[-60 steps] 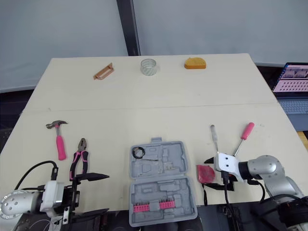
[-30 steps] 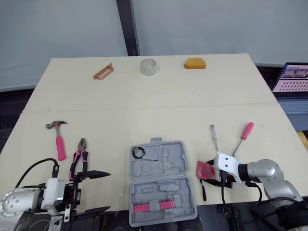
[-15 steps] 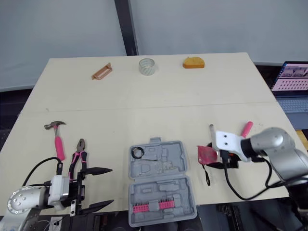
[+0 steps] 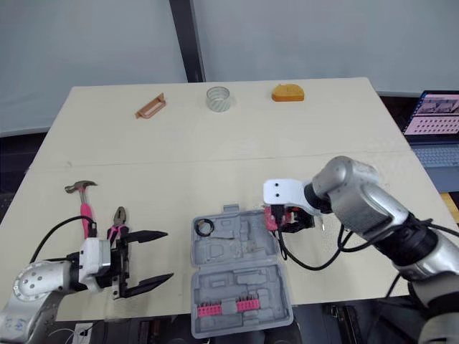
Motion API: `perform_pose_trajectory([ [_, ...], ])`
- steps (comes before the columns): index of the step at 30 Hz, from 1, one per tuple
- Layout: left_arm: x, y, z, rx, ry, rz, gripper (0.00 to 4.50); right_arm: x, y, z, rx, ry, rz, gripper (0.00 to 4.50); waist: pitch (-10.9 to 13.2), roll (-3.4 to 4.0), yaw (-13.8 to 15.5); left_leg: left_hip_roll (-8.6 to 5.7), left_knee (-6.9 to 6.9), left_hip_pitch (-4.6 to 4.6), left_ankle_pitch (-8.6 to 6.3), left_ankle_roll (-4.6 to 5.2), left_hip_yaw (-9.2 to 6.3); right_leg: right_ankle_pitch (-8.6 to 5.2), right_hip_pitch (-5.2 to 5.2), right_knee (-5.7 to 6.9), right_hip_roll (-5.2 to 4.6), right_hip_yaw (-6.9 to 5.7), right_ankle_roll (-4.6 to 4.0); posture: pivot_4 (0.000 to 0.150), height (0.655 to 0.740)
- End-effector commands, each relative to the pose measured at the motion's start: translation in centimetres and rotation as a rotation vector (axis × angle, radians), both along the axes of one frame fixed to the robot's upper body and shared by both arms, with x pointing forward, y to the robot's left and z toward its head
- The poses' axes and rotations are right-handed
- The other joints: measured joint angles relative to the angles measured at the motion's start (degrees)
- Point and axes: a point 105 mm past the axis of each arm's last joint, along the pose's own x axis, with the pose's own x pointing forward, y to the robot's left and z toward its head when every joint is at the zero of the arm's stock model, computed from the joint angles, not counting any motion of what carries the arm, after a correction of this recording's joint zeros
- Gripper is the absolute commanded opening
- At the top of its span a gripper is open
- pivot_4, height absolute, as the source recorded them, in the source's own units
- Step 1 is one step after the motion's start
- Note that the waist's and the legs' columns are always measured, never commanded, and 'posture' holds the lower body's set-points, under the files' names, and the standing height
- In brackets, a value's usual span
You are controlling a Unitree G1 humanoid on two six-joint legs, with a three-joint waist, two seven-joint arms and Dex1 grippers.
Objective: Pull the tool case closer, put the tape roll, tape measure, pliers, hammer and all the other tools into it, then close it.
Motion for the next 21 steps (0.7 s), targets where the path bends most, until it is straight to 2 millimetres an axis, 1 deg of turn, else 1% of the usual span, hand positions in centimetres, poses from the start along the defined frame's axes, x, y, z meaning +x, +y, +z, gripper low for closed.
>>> perform_pose_trajectory([
  [1, -0.1, -0.4, 0.5, 0.009, -0.025, -0.007, 4.5, 0.1, 0.6, 0.1, -0.039, 0.0, 0.006, 2.96, 0.0, 0.0, -0.2, 0.0, -0.01, 0.0, 0.0, 0.0, 0.0, 0.0, 0.0, 0.0, 0.0, 0.0, 0.0, 0.15, 0.74],
  [6, -0.3, -0.5, 0.6, 0.01, -0.029, 0.001, 4.5, 0.3, 1.9, -0.7, -0.067, 0.014, 0.022, 2.96, 0.0, 0.0, -0.6, 0.0, -0.02, 0.0, 0.0, 0.0, 0.01, 0.0, -0.04, 0.03, 0.0, 0.0, 0.0, 0.15, 0.74],
  [11, -0.6, -0.6, 0.6, 0.011, -0.027, 0.004, 4.5, 0.6, 3.0, -1.1, -0.076, 0.013, 0.039, 2.96, 0.0, 0.0, -0.63, 0.01, -0.03, 0.0, -0.01, -0.02, 0.05, 0.0, -0.09, 0.04, 0.0, -0.01, 0.0, 0.15, 0.74],
  [21, -0.9, -0.5, 0.6, 0.017, -0.026, 0.009, 4.5, 1.2, 4.3, -2.1, -0.088, 0.002, 0.082, 2.96, 0.0, 0.0, -0.61, 0.0, -0.02, -0.01, -0.01, -0.02, 0.06, 0.0, -0.1, 0.06, 0.0, 0.0, 0.0, 0.15, 0.74],
])
